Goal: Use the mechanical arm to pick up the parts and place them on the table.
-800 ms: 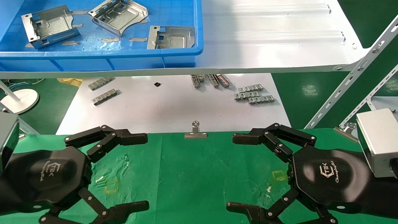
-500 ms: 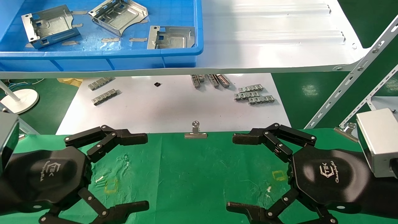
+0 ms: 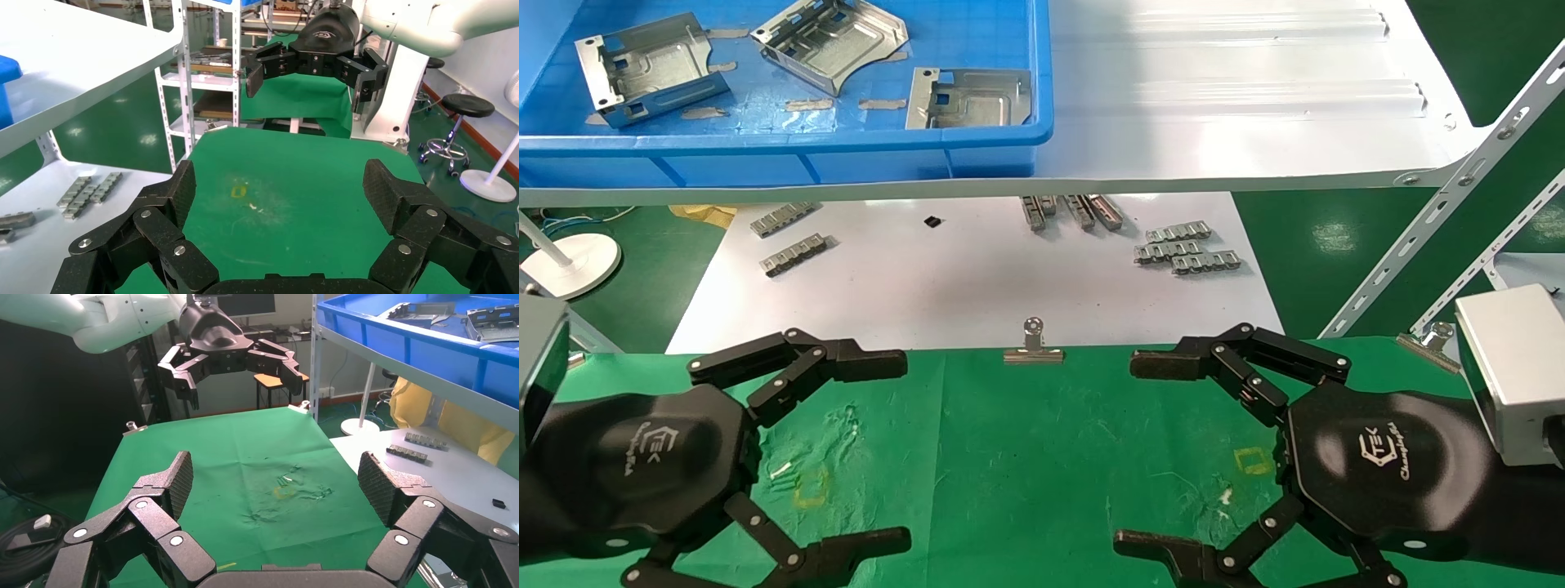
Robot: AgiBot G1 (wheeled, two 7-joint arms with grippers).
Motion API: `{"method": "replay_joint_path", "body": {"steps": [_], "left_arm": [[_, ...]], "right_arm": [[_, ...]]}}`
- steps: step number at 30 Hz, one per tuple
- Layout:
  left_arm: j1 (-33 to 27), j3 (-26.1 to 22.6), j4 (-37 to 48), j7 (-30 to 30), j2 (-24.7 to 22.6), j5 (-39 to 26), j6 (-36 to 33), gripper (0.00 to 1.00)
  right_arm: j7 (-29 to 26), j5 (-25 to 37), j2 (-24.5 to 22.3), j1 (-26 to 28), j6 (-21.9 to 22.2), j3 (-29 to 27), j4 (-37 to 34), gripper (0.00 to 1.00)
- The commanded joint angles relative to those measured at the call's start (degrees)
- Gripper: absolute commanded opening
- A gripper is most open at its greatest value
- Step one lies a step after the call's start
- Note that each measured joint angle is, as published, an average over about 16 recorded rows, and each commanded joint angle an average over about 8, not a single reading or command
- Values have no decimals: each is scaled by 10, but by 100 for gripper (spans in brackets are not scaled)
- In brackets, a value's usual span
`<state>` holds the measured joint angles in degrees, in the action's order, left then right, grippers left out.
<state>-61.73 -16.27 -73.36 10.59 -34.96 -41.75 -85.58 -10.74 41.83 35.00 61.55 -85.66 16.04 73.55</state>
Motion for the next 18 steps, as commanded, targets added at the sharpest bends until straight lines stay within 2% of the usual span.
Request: {"method": "replay_joint_path", "body": {"steps": [1,9,18], "left_arm": [[0,0,0,0,0,0,0,100],[0,0,0,0,0,0,0,100],[0,0,0,0,0,0,0,100]], "right_arm": [[0,0,0,0,0,0,0,98],[0,0,0,0,0,0,0,0],[0,0,0,0,0,0,0,0]]}}
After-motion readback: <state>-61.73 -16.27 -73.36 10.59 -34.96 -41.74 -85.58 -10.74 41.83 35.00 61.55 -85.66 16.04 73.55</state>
